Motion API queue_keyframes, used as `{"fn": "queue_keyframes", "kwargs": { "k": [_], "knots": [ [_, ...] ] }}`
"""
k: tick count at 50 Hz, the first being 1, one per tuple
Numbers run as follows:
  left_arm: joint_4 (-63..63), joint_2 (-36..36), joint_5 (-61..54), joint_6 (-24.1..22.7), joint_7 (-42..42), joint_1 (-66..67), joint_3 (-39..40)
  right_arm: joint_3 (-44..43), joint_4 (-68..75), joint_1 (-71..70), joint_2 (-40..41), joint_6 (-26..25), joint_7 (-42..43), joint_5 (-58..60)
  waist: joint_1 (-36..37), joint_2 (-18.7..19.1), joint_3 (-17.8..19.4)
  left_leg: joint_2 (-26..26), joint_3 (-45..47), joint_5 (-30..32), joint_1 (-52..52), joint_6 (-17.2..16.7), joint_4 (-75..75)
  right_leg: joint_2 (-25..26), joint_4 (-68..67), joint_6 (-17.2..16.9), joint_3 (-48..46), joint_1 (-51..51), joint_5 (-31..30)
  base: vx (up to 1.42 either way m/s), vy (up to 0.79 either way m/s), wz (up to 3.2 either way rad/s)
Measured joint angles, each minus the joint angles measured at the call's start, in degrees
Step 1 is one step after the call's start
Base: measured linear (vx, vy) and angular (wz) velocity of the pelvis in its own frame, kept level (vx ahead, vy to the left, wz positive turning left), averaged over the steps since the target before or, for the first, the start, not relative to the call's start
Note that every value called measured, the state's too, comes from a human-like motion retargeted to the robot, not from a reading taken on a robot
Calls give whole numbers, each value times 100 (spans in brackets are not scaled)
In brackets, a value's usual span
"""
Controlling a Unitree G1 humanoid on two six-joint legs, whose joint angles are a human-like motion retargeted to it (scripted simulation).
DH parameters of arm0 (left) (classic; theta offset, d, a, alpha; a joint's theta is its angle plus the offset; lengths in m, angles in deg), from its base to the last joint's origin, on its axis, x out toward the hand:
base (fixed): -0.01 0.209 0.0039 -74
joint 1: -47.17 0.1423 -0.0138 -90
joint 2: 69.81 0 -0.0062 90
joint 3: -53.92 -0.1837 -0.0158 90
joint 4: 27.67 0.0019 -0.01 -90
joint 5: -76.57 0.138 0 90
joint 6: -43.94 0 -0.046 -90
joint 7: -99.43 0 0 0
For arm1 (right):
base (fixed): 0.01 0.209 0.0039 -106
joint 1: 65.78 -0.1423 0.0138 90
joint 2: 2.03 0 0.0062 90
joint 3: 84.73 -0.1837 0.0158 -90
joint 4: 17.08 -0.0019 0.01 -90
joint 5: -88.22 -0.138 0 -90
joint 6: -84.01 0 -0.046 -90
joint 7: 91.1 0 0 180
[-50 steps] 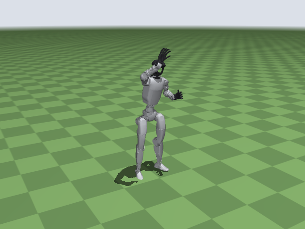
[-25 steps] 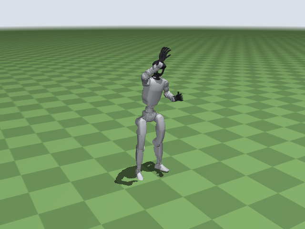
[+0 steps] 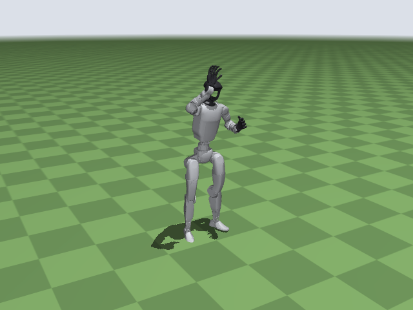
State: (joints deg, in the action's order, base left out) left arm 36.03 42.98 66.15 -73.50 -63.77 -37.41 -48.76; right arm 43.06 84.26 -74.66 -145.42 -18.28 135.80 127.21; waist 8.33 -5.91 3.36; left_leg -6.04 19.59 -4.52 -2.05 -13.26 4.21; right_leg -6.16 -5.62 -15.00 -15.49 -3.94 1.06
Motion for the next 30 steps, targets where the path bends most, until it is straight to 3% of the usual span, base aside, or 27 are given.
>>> {"fn": "queue_keyframes", "kwargs": {
  "k": [4,7,10,13,15,16,18,20,22,25,30],
  "knots": [
    [336,-78,111,-22,-230,-1449,-592,1511,2235,-1750,814,313,-318,-1001,-50,174,-130,-39,7,65,67,-35,16,78,234,0,-34,41,-141,-5,0,-1],
    [500,-310,341,56,-228,-2123,-689,1531,1959,-1480,618,703,-300,-1488,-177,351,-44,35,-107,110,57,-14,64,4,277,0,-130,116,-142,-3,8,35],
    [380,-419,844,125,111,-2070,-321,36,222,512,-56,862,84,-1212,-347,436,193,170,-232,100,-25,22,70,-163,172,0,-205,217,-45,-1,12,36],
    [-81,-351,1504,133,518,-1082,591,-3223,-1939,4797,-7,1254,-48,-554,-472,350,426,284,-292,71,-56,69,47,-311,2,0,-214,205,70,1,8,15],
    [-381,-330,2189,107,997,-243,1249,-5404,-3221,7960,807,1637,-40,-197,-408,274,620,317,-298,61,-45,90,37,-356,-82,0,-200,156,124,0,0,0],
    [-451,-402,2560,121,1294,143,1533,-5951,-3594,9105,1450,1755,135,-55,-357,290,737,319,-296,56,-31,97,28,-360,-105,0,-196,132,140,0,0,0],
    [-496,-714,3326,47,1896,770,2006,-6513,-4078,10840,2824,1802,476,190,-291,368,978,361,-249,51,4,196,43,-405,-164,0,-191,45,116,0,0,0],
    [-468,-918,3650,76,2210,1067,2207,-6433,-4129,11805,3860,2037,486,50,-329,486,1137,380,-240,47,22,233,51,-425,-188,0,-194,9,115,0,0,0],
    [-544,-868,3791,146,2449,922,2140,-6092,-4172,12114,4245,2250,351,-43,-453,563,1135,396,-235,38,17,237,58,-441,-191,2,-190,5,120,0,0,0],
    [-653,-421,4048,410,2827,-188,1796,-5497,-4397,11505,3908,2052,409,243,-672,588,892,414,-197,27,-3,214,69,-455,-196,23,-153,-3,126,0,0,0],
    [127,470,3918,857,2358,-4096,722,-4530,-3898,8038,2573,1821,53,60,-791,508,207,414,-87,-22,-135,166,13,-451,-207,63,-13,82,113,0,3,-18]
  ]
}}
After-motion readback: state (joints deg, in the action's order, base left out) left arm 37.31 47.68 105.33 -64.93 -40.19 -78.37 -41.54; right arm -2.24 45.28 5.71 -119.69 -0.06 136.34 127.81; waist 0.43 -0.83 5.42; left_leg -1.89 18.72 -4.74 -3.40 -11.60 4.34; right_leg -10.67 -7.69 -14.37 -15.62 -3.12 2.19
